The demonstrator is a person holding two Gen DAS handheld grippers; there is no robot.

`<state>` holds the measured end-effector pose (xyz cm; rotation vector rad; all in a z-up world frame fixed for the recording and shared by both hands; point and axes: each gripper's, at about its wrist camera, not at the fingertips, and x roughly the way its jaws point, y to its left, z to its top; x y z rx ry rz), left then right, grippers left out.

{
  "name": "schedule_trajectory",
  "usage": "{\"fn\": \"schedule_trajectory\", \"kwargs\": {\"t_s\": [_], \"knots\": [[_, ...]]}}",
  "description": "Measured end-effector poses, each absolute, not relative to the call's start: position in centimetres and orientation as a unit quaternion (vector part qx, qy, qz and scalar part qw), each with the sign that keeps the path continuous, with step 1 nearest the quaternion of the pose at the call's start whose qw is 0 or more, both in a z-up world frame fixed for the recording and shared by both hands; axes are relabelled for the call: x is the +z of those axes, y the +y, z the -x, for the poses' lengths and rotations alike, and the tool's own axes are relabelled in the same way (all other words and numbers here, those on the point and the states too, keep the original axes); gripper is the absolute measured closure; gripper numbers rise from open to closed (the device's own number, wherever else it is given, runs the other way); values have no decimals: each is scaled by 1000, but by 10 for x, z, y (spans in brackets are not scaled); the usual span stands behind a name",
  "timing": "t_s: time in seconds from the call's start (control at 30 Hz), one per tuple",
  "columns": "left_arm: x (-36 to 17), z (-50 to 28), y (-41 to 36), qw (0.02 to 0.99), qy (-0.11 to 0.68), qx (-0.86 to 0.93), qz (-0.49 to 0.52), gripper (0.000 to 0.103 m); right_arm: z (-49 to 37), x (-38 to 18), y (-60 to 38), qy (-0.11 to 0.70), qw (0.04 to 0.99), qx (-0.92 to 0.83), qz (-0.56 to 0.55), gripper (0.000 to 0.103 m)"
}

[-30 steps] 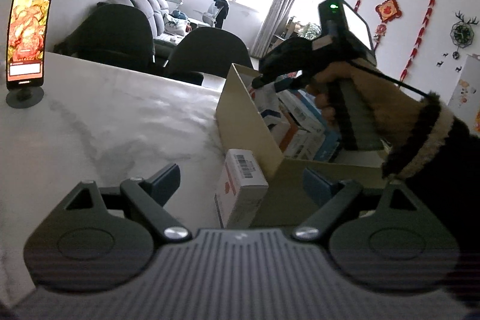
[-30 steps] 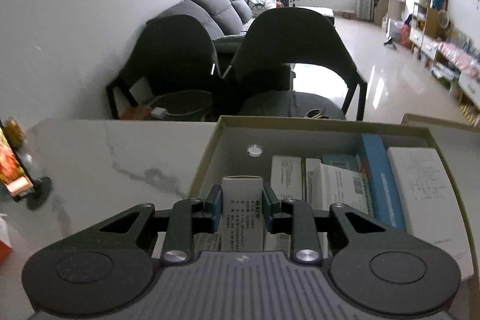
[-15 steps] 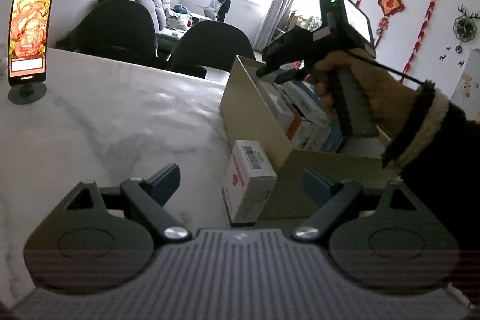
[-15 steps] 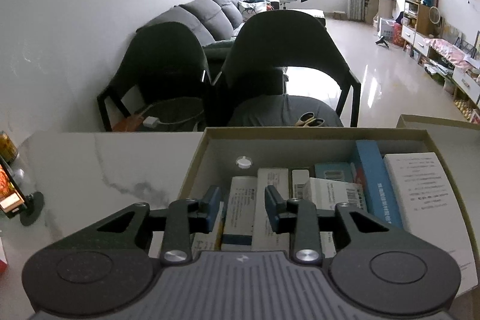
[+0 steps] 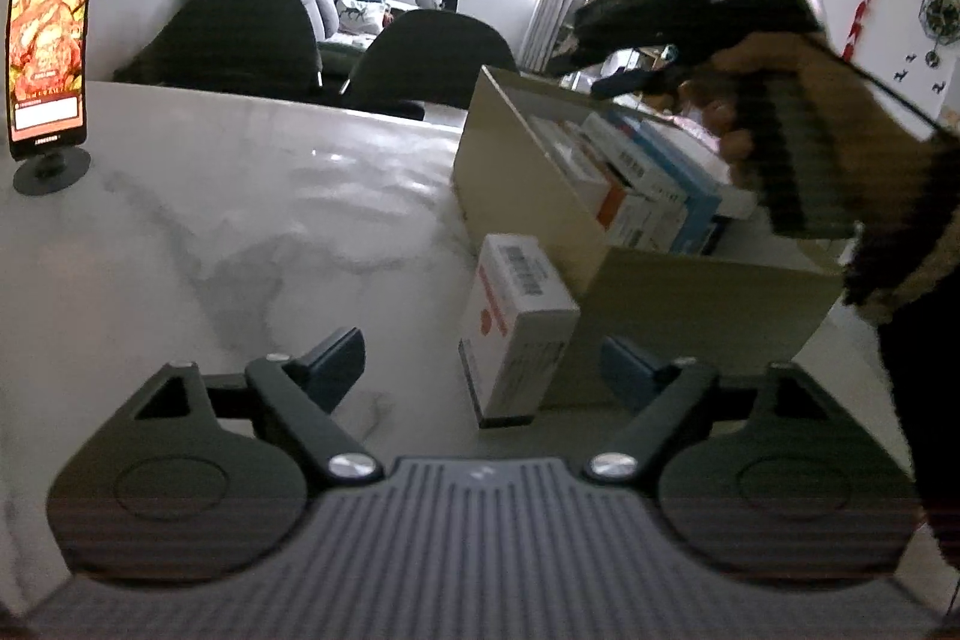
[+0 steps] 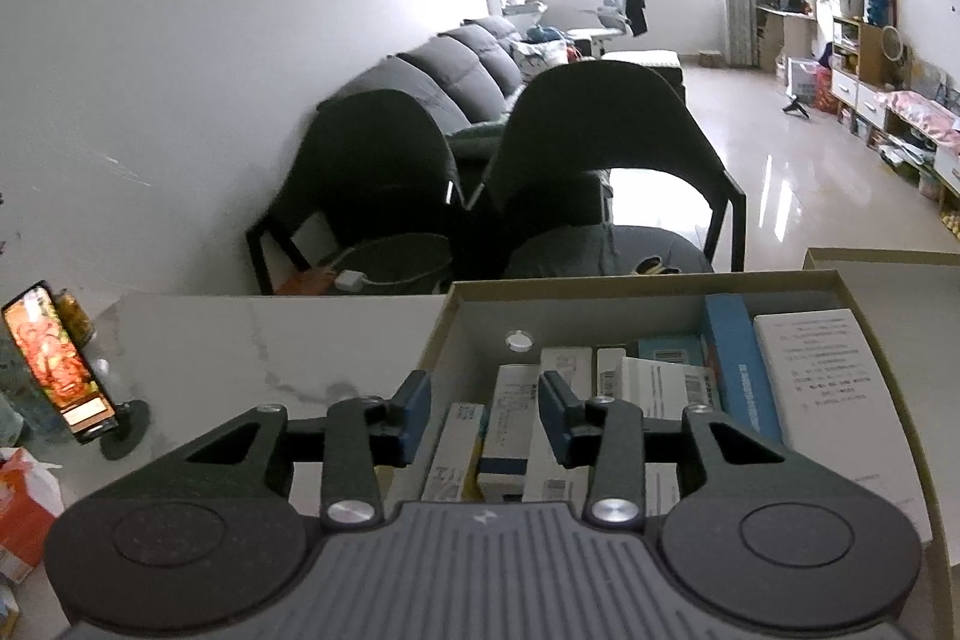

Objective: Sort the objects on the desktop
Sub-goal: 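Move the left gripper to the white barcode medicine box on the table, then close the left gripper on the white medicine box, then lift the medicine box with the left gripper toward the right gripper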

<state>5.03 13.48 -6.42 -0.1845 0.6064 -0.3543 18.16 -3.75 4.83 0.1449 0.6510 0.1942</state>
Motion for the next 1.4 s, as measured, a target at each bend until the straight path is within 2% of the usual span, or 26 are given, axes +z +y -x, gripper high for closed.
{"fn": "schedule_trajectory", "kwargs": {"t_s": [0.23, 0.43, 0.57, 0.7, 0.97, 1.1, 1.4], "knots": [[-66, -53, 128, 936, 299, -165, 84, 21, -153, 60, -48, 292, 945, 119, -90, 55], [-68, -57, 124, 936, 300, -163, 87, 32, -129, 65, -59, 272, 946, 138, -112, 54], [-69, -59, 118, 935, 300, -167, 87, 36, -115, 65, -68, 262, 946, 145, -126, 52], [-70, -61, 113, 936, 299, -165, 84, 46, -104, 63, -78, 258, 943, 152, -141, 50], [-73, -63, 113, 937, 285, -171, 105, 55, -82, 58, -93, 253, 936, 172, -171, 47], [-76, -62, 114, 938, 284, -167, 107, 72, -73, 56, -100, 248, 934, 179, -183, 45], [-80, -67, 120, 937, 284, -150, 137, 78, -53, 46, -105, 247, 927, 197, -203, 40]]}}
